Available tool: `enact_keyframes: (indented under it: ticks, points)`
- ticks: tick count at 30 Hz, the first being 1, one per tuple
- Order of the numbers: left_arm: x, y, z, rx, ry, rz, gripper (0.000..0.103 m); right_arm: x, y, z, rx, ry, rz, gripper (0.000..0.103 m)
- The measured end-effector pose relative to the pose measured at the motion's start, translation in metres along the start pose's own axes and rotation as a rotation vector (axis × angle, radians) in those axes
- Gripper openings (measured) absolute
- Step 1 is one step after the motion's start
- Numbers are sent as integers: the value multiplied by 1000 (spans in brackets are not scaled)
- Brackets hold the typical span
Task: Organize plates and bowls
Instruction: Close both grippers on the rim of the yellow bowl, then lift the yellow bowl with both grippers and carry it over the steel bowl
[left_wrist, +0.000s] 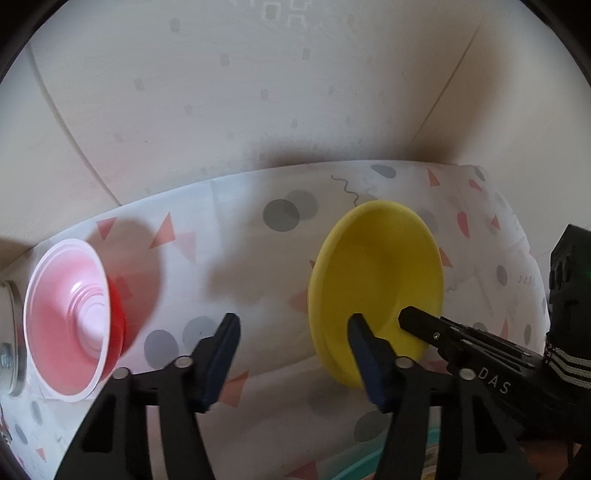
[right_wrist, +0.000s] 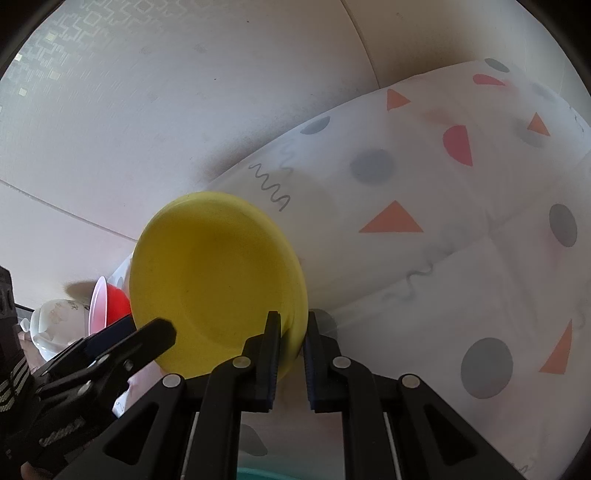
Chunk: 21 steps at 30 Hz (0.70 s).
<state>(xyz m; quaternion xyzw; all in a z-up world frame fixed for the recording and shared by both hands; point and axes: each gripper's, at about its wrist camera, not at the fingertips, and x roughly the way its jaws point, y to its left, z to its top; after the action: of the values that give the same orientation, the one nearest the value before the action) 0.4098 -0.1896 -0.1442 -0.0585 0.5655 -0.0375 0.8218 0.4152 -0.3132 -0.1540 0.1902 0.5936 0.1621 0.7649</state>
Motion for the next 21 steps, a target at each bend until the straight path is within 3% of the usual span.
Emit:
enact_keyframes:
  ticks: [3,7,21]
  points:
    - [4,0,0,7,3,-22,30,0,0,0,-2,2,-1,12]
    - [4,-7,-1,41,-12,-42,15,-1,0,-1,-5,-1,-5,12]
    - [-13,-26,-21,111,-36,-51,14,-20,0,-19,11,-7,-15,12]
